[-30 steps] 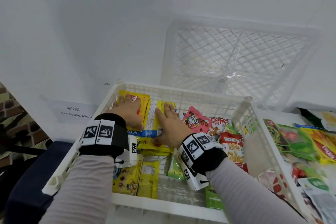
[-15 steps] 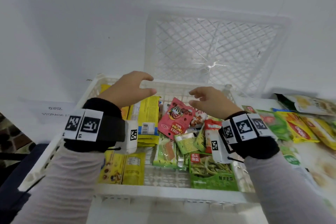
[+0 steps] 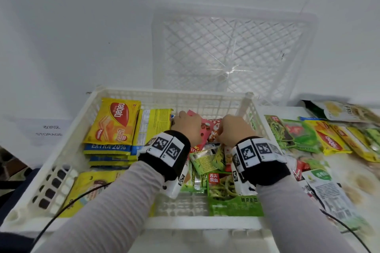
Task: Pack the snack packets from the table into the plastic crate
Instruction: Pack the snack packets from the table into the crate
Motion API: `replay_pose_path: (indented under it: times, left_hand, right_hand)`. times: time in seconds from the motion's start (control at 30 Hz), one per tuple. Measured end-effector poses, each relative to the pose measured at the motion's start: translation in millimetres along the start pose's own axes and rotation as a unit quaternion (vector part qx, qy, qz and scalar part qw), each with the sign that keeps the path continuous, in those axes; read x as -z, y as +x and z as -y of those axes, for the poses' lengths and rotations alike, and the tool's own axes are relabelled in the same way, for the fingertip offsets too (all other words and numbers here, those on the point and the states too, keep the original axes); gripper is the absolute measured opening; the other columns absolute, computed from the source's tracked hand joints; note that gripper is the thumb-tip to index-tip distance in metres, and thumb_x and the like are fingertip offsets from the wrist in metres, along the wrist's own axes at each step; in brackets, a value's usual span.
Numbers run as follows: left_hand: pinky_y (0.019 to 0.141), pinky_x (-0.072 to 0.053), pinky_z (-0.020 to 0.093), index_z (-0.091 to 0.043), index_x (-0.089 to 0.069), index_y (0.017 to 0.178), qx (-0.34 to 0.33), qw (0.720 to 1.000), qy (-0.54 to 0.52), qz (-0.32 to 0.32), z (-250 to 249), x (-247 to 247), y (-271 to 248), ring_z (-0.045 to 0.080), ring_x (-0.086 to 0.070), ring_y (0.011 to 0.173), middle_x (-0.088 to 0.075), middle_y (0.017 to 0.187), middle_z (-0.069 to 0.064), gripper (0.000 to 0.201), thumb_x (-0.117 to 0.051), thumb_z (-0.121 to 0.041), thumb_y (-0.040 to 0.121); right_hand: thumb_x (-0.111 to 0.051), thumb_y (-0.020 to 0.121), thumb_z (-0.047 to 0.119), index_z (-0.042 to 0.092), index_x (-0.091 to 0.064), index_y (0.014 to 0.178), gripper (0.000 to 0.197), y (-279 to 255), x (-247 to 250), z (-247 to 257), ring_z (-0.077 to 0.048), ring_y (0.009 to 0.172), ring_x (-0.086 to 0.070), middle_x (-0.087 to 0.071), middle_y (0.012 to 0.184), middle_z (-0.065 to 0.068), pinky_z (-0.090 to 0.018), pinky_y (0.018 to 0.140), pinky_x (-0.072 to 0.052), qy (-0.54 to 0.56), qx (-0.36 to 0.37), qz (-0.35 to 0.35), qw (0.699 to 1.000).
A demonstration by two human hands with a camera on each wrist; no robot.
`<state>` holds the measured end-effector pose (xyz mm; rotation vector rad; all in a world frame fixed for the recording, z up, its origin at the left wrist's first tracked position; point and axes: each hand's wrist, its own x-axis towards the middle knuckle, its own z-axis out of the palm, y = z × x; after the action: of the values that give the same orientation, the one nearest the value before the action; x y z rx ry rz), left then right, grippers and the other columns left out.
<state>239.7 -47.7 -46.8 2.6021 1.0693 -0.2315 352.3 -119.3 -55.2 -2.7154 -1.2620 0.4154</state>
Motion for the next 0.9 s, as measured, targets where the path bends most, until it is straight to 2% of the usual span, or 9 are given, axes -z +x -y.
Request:
replay_pose_path:
  times: [0.03, 0.1, 0.17, 0.3, 0.47, 0.53, 0.63, 0.77, 0.9]
  left_hand:
    - [0.094, -0.043, 0.040, -0.005, -0.049, 0.115, -0.015, 0.999, 0.025, -0.036, -2, 0, -2, 0.038, -0.039, 0.117, -0.038, 0.126, 0.020, 0.029, -0.054, -0.009, 0.086]
    - [0.075, -0.043, 0.030, -0.005, -0.054, 0.081, -0.072, 0.995, 0.022, -0.059, -6, 1, -4, 0.034, -0.049, 0.102, -0.052, 0.106, 0.016, 0.003, -0.052, -0.004, 0.084]
    - [0.062, -0.039, 0.029, -0.009, -0.044, 0.059, -0.109, 0.994, -0.013, -0.004, -9, -4, 0, 0.030, -0.054, 0.079, -0.052, 0.072, 0.009, 0.027, -0.057, -0.005, 0.082]
    - [0.065, -0.043, 0.032, -0.011, -0.046, 0.074, -0.124, 0.990, 0.024, 0.063, -12, -15, -1, 0.024, -0.054, 0.075, -0.052, 0.076, 0.005, 0.028, -0.071, -0.020, 0.080]
    - [0.054, -0.037, 0.024, -0.009, -0.048, 0.069, -0.153, 0.982, 0.054, 0.094, -14, -18, -3, 0.027, -0.060, 0.079, -0.062, 0.087, 0.013, 0.034, -0.075, -0.027, 0.077]
    - [0.057, -0.039, 0.027, -0.011, -0.043, 0.068, -0.158, 0.981, 0.066, 0.093, -15, -19, -3, 0.026, -0.058, 0.078, -0.063, 0.088, 0.015, 0.038, -0.075, -0.029, 0.077]
    - [0.061, -0.041, 0.030, -0.008, -0.045, 0.069, -0.153, 0.981, 0.074, 0.090, -15, -22, -3, 0.023, -0.051, 0.073, -0.052, 0.072, 0.005, 0.038, -0.075, -0.030, 0.078]
    - [0.070, -0.045, 0.032, -0.008, -0.054, 0.103, -0.150, 0.986, 0.053, 0.056, -12, -20, -4, 0.025, -0.056, 0.088, -0.058, 0.095, 0.006, 0.029, -0.066, -0.028, 0.085]
    - [0.065, -0.037, 0.028, -0.012, -0.048, 0.100, -0.128, 0.991, 0.014, 0.044, -6, -14, -2, 0.021, -0.049, 0.085, -0.052, 0.096, 0.003, 0.027, -0.066, -0.025, 0.084]
  right_hand:
    - [-0.063, 0.085, 0.013, 0.008, -0.054, 0.081, 0.010, 0, -3, 1, -0.026, 0.085, -0.062, -0.064, 0.092, -0.010, -0.031, 0.069, -0.049, -0.009, -0.005, -0.002, 1.000]
    - [-0.061, 0.085, 0.017, 0.012, -0.048, 0.078, 0.016, 1, -9, 2, -0.027, 0.084, -0.062, -0.063, 0.093, -0.011, -0.031, 0.066, -0.047, -0.019, -0.011, -0.010, 1.000]
    - [-0.064, 0.084, 0.025, 0.013, -0.054, 0.083, 0.016, 1, -11, 2, -0.027, 0.089, -0.063, -0.062, 0.092, -0.008, -0.030, 0.067, -0.046, -0.029, -0.016, -0.015, 0.999]
    - [-0.070, 0.079, 0.038, 0.012, -0.063, 0.095, 0.031, 0, -17, 3, -0.024, 0.093, -0.063, -0.063, 0.093, -0.007, -0.029, 0.066, -0.042, -0.059, -0.028, 0.000, 0.998]
    - [-0.058, 0.087, 0.022, 0.013, -0.064, 0.095, 0.013, 0, -22, 6, -0.023, 0.093, -0.064, -0.066, 0.102, -0.006, -0.029, 0.063, -0.041, -0.086, -0.035, -0.023, 0.995]
    - [-0.051, 0.089, 0.016, 0.011, -0.065, 0.098, 0.017, 0, -22, 9, -0.024, 0.096, -0.063, -0.066, 0.105, -0.007, -0.030, 0.064, -0.040, -0.096, -0.032, -0.013, 0.995]
    - [-0.050, 0.090, 0.014, 0.010, -0.064, 0.099, 0.018, -1, -18, 9, -0.025, 0.095, -0.064, -0.066, 0.105, -0.008, -0.030, 0.063, -0.041, -0.100, -0.042, -0.012, 0.994]
    - [-0.054, 0.090, 0.017, 0.008, -0.060, 0.096, 0.013, 0, -9, 3, -0.028, 0.094, -0.063, -0.065, 0.103, -0.011, -0.029, 0.065, -0.042, -0.038, -0.056, -0.030, 0.997]
    - [-0.056, 0.089, 0.013, 0.009, -0.052, 0.086, 0.006, -1, -1, 0, -0.027, 0.087, -0.061, -0.063, 0.098, -0.010, -0.029, 0.064, -0.041, -0.023, -0.075, -0.050, 0.996]
